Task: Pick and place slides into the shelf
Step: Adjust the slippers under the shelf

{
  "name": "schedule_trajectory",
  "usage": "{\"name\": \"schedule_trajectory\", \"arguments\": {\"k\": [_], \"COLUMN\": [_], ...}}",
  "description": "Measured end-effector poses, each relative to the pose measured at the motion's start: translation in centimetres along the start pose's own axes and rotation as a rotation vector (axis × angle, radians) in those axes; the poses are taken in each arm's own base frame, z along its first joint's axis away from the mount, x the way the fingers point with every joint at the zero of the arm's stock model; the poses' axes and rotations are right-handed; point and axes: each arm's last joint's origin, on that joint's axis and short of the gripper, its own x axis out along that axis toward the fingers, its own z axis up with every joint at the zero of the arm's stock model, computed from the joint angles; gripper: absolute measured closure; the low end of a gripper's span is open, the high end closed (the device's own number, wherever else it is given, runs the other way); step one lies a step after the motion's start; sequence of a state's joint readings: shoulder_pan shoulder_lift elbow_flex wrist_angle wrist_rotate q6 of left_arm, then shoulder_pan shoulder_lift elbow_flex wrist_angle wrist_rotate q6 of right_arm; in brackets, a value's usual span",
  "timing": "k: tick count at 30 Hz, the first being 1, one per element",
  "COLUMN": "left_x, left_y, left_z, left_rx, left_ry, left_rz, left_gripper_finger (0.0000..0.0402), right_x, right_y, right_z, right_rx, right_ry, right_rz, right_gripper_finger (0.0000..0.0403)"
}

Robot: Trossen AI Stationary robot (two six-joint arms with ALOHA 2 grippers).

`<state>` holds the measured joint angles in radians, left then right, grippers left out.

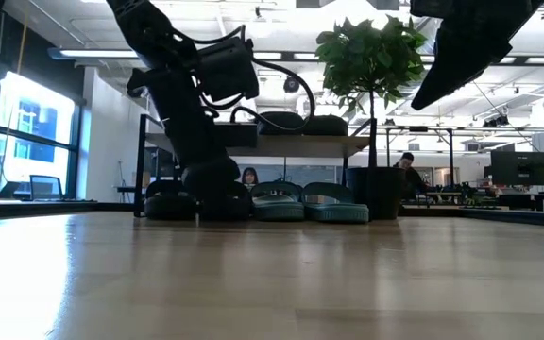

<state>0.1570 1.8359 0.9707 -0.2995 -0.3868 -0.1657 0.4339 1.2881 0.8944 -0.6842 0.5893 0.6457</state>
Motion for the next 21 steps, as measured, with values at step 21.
{"name": "schedule_trajectory", "arguments": {"k": [21], "left_x": [-12.1], "left_y": [-3.8], "left_z": [-0.3], "left_rx": [0.055], "left_ry": [-0.245], "left_rz": [-0.270], "left_gripper_finger": [0.0394], "right_x": [8.0], "right_y": [-4.1], "right_z": [-5.2], "right_rx": [0.313], "right_ry": [-0.174], "right_rz": [0.037], "right_gripper_finger": [0.0403]}}
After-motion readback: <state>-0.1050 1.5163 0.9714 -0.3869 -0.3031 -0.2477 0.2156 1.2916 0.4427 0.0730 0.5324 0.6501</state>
